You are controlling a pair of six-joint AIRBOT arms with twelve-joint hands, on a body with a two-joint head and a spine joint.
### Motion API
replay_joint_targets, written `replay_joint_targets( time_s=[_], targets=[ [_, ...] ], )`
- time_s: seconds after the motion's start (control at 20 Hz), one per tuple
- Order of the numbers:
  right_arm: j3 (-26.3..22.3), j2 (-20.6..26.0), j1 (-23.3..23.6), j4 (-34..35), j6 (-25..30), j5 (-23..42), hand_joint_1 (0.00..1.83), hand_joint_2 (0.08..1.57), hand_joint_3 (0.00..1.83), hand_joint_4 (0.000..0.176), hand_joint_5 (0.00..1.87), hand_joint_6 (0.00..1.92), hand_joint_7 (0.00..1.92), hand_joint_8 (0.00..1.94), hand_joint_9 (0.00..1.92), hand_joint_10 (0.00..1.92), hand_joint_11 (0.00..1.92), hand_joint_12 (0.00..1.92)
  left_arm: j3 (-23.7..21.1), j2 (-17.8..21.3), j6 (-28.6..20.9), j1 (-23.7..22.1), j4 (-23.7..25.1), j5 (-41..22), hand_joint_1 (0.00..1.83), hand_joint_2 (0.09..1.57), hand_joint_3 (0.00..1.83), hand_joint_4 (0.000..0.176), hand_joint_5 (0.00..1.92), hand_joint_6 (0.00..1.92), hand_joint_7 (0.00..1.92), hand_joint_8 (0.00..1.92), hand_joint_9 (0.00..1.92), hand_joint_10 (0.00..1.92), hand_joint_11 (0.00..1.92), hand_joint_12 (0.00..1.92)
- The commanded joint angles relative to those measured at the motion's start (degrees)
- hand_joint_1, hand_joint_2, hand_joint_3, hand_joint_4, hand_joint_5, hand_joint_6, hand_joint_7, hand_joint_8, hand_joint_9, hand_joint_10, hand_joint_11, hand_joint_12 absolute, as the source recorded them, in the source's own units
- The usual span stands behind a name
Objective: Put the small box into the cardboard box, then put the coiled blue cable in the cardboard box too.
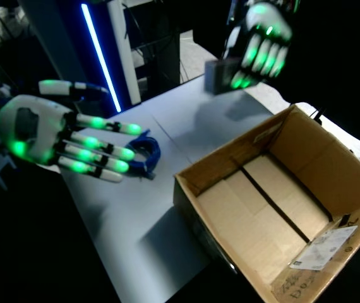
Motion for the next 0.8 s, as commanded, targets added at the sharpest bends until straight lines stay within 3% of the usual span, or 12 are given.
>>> replay_joint_targets(
  time_s=[0.0,0.05,0.1,0.2,0.25,0.3,0.35,0.4,0.45,0.55,0.65,0.75],
  targets=[
    [0.26,-0.20,0.74,0.77,0.25,6.88,0.16,1.19,0.00,0.176,0.00,0.00,0.00,0.00,0.00,0.00,0.00,0.00,0.62,0.06,1.09,-2.12,-1.30,-5.60,1.22,1.16,0.00,0.000,1.00,1.11,0.80,1.11,0.75,0.79,0.48,1.50],
    [0.43,-0.42,0.74,0.77,0.25,6.88,0.17,1.19,0.00,0.176,0.00,0.00,0.00,0.00,0.00,0.00,0.00,0.00,1.62,-0.50,1.91,-4.84,-1.30,-3.78,1.34,1.13,0.00,0.000,0.94,1.04,0.95,1.00,0.82,1.15,0.49,1.30],
    [0.55,-0.54,0.74,0.77,0.25,6.88,0.16,1.19,0.00,0.176,0.00,0.00,0.00,0.00,0.00,0.00,0.00,0.00,2.76,-1.30,1.94,-6.81,-1.30,-2.34,1.37,1.11,0.00,0.000,0.91,1.02,1.02,0.92,0.90,1.17,0.62,1.12],
    [0.76,-0.71,0.74,0.77,0.26,6.88,0.16,1.20,0.01,0.176,0.00,0.00,0.00,0.00,0.00,0.00,0.00,0.00,5.87,-3.83,1.94,-11.31,-1.30,1.64,1.37,1.14,0.00,0.000,0.87,1.11,0.97,1.03,0.84,1.23,0.54,1.06],
    [0.86,-0.76,0.74,0.76,0.26,6.88,0.16,1.19,0.00,0.176,0.00,0.00,0.00,0.00,0.00,0.00,0.00,0.00,8.28,-5.82,1.95,-14.85,-0.76,5.11,1.36,1.15,0.00,0.000,0.87,1.10,0.91,1.11,0.81,1.29,0.52,1.19],
    [1.00,-0.85,0.74,0.71,0.26,6.88,0.16,1.19,0.00,0.176,0.00,0.00,0.00,0.00,0.00,0.00,0.00,0.00,10.15,-7.41,1.95,-17.79,0.38,8.53,1.20,1.16,0.00,0.009,0.88,1.08,0.91,1.17,0.86,0.71,0.54,1.24],
    [1.20,-1.01,0.74,0.68,0.26,6.88,0.16,1.19,0.00,0.176,0.00,0.00,0.00,0.00,0.00,0.00,0.00,0.00,12.06,-8.96,1.98,-21.41,1.69,12.32,1.19,1.17,0.00,0.024,0.88,1.11,0.88,1.19,0.85,0.63,0.48,1.28],
    [1.47,-1.25,0.74,0.70,0.26,6.88,0.20,1.19,0.00,0.176,0.00,0.00,0.00,0.00,0.00,0.00,0.00,0.00,14.21,-11.10,2.15,-24.82,2.66,16.23,1.20,1.16,0.00,0.011,0.93,1.01,0.88,1.22,0.84,0.64,0.46,1.37],
    [1.82,-1.66,0.75,0.69,0.27,6.88,0.21,1.19,0.00,0.176,0.00,0.00,0.00,0.00,0.00,0.00,0.00,0.00,15.96,-12.68,3.00,-27.00,2.77,19.19,1.20,1.15,0.00,0.031,0.92,1.05,0.91,1.13,0.95,0.38,0.53,1.22],
    [2.32,-2.29,0.76,0.39,0.28,6.88,0.23,1.19,0.00,0.176,0.00,0.00,0.00,0.00,0.00,0.00,0.00,0.00,19.65,-16.82,4.65,-29.49,2.22,23.40,1.22,1.11,0.00,0.007,1.02,0.83,0.96,1.10,1.07,0.31,0.64,1.31],
    [2.69,-2.59,0.77,0.15,0.48,6.88,0.24,1.19,0.00,0.176,0.00,0.00,0.00,0.00,0.00,0.00,0.00,0.00,24.33,-21.60,4.65,-29.97,0.97,26.63,1.24,1.08,0.00,0.000,1.03,0.78,1.07,0.96,1.20,0.29,0.84,1.29],
    [3.12,-2.94,0.79,-0.07,0.77,6.89,0.26,1.20,0.00,0.176,0.00,0.00,0.00,0.00,0.00,0.00,0.00,0.00,26.82,-23.98,4.64,-29.90,-0.29,28.55,1.24,1.09,0.00,0.000,1.09,0.68,1.01,1.06,1.08,0.35,0.66,1.44]
  ],
)
